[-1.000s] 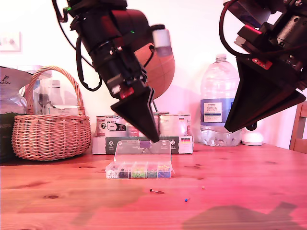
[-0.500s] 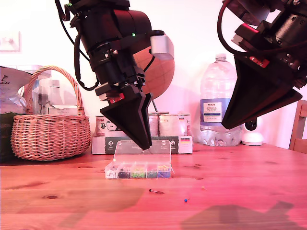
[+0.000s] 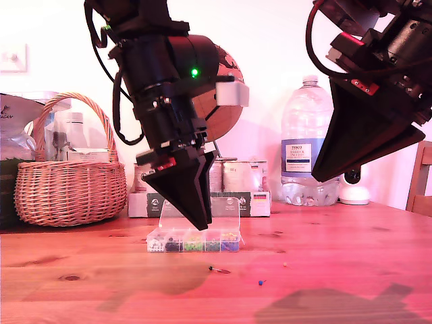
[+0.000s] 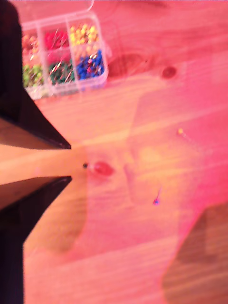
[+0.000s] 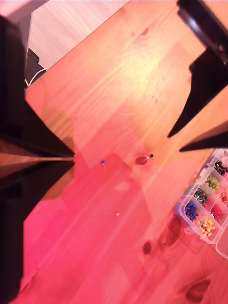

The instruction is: Sort the loose pins on the table into their correct compartments

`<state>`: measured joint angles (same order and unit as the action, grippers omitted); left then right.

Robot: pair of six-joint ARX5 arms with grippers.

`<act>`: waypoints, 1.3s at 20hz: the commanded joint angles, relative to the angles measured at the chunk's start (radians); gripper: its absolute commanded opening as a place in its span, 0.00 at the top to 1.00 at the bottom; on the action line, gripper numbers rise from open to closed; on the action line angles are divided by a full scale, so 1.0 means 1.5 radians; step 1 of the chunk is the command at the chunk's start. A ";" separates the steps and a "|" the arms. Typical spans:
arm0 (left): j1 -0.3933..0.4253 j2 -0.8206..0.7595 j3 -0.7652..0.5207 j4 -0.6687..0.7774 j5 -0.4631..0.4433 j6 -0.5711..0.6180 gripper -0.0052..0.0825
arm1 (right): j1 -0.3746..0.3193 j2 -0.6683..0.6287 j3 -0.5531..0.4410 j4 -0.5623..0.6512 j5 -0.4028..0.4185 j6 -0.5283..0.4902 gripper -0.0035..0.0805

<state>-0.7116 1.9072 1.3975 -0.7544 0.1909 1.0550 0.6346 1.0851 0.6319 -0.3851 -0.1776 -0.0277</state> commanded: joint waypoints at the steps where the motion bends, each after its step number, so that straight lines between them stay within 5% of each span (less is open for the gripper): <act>1: 0.001 0.022 0.000 0.006 0.007 0.011 0.77 | -0.002 0.002 0.007 0.005 -0.005 -0.002 0.97; 26: -0.005 0.097 0.002 0.043 0.017 0.036 0.77 | -0.002 0.002 0.007 0.004 -0.005 0.001 0.97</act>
<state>-0.7177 2.0155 1.3979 -0.6941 0.2142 1.1034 0.6346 1.0851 0.6319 -0.3855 -0.1780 -0.0273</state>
